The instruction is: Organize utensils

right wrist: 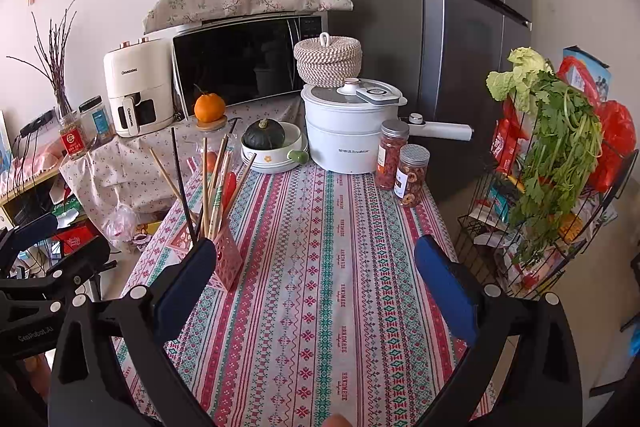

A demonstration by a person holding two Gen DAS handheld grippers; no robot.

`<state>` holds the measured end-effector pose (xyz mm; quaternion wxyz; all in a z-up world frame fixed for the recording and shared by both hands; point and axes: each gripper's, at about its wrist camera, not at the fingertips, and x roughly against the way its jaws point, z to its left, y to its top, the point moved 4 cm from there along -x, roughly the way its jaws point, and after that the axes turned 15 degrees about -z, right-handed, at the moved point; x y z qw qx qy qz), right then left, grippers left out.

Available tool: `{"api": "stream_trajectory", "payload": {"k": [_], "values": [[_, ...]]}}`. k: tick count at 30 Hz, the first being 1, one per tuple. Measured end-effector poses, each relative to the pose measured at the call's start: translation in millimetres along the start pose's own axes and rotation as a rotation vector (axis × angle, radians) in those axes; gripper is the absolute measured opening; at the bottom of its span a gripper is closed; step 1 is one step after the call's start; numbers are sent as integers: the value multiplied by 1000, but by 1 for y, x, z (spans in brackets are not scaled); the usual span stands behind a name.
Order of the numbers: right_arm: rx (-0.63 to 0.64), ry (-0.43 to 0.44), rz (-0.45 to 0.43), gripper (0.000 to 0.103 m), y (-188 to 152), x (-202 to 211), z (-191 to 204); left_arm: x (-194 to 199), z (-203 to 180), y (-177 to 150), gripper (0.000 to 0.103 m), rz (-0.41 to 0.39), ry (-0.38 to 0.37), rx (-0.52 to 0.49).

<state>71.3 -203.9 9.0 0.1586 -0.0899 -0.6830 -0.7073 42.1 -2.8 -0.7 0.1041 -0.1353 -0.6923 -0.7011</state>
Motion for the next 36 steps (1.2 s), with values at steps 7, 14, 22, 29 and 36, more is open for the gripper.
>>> {"api": "stream_trajectory", "payload": {"k": [7, 14, 22, 29, 36], "values": [[-2, 0, -1, 97, 0, 0, -1, 0, 0, 0, 96, 0, -1, -1], [-7, 4, 4, 97, -1, -1, 2, 0, 0, 0, 96, 0, -1, 0], [-7, 3, 5, 97, -1, -1, 2, -2, 5, -2, 96, 8, 13, -1], [-6, 7, 10, 97, -2, -2, 1, -3, 8, -2, 96, 20, 27, 2], [-33, 22, 64, 97, -15, -18, -3, -29, 25, -10, 96, 18, -32, 86]]}}
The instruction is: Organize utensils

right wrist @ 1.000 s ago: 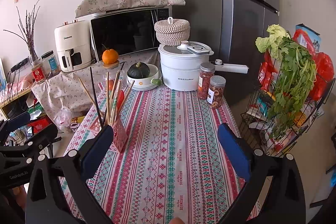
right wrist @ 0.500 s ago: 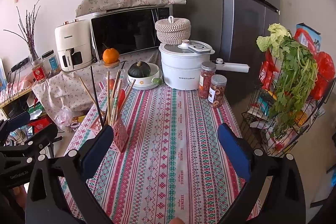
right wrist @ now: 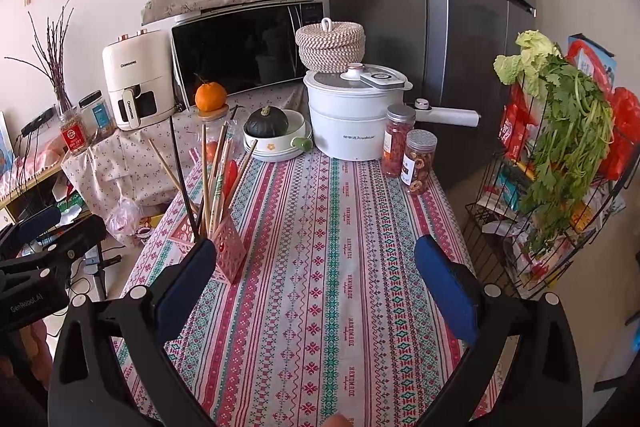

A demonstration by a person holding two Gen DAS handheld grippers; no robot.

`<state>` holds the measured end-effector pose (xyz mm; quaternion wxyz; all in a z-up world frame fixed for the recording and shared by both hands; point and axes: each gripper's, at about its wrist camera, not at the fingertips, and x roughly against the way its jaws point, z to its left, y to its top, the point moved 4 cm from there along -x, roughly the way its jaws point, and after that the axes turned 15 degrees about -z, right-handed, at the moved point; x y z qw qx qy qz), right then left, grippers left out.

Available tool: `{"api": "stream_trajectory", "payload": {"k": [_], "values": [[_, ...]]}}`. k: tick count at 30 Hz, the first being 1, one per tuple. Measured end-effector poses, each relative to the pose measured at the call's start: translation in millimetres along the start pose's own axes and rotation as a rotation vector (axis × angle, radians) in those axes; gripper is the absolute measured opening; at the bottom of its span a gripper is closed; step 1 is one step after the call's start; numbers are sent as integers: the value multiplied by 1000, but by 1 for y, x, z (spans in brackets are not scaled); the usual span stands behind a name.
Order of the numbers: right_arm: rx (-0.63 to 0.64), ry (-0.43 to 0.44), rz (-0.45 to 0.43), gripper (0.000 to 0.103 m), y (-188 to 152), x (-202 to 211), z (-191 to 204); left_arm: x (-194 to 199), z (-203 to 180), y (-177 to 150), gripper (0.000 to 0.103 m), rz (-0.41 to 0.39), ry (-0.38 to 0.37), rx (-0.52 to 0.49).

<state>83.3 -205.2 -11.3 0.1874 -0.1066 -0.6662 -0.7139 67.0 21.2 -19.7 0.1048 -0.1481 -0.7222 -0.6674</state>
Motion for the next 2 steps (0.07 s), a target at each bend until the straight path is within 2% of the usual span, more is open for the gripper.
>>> {"api": "stream_trajectory", "payload": {"k": [2], "values": [[-15, -15, 69, 96, -15, -20, -6, -30, 8, -23, 96, 85, -21, 30]]}}
